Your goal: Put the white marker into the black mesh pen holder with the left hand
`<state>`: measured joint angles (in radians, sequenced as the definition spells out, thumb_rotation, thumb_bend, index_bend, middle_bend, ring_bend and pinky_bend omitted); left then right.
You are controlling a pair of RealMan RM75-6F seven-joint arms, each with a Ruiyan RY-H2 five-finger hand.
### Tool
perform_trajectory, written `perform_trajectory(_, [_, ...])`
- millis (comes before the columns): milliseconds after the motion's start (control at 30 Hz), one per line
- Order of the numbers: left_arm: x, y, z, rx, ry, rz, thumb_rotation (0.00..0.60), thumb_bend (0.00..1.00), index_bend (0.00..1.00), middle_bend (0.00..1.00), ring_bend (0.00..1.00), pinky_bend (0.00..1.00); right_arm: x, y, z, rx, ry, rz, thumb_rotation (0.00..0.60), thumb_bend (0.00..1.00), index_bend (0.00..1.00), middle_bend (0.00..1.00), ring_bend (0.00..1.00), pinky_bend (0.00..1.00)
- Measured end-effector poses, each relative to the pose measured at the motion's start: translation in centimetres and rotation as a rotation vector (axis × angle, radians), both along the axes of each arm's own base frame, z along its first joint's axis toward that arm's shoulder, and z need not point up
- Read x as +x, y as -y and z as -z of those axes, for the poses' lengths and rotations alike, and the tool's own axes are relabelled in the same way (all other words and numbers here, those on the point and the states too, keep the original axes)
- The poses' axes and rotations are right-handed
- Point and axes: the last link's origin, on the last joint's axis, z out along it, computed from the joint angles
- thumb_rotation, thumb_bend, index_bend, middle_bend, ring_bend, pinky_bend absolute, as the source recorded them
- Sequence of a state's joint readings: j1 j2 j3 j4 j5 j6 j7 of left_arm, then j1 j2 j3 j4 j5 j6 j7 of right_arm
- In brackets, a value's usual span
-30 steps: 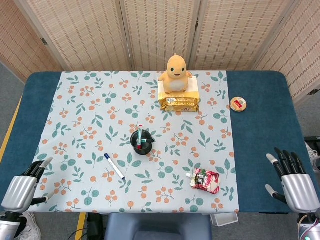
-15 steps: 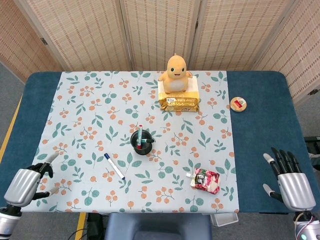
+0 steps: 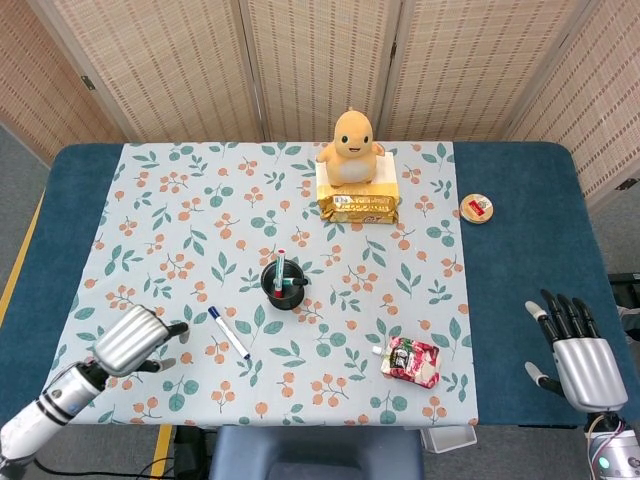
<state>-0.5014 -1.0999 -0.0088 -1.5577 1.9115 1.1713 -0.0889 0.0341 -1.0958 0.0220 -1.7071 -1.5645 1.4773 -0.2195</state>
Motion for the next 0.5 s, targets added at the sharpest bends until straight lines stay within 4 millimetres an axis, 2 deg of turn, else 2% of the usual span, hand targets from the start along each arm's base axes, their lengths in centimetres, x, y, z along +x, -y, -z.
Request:
perform_trajectory(200, [2.5, -2.3, 3.0, -0.089, -0.061, 0.059, 0.600, 0.17, 0.52, 1.00, 0.96, 0.89, -0.3, 0.5, -0.2, 0.003, 0.010, 0.011, 0.600, 0.19, 0.13, 0.00, 0.00, 0.04])
perform_trajectory(367, [4.0, -3.5, 4.4, -0.132, -0.075, 0.068, 0.600, 0.30, 0.56, 1.00, 0.96, 0.89, -0.2, 0.4, -0.4, 0.005, 0.013, 0.001, 0.600, 0.19, 0.13, 0.00, 0.00, 0.04])
perform_trajectory(500, [4.4, -3.8, 5.1, -0.142, -0.099, 0.067, 0.600, 0.33, 0.57, 1.00, 0.96, 0.89, -0.1, 0.0, -0.6, -0.001, 0.018, -0.010, 0.600, 0.19, 0.13, 0.00, 0.00, 0.04])
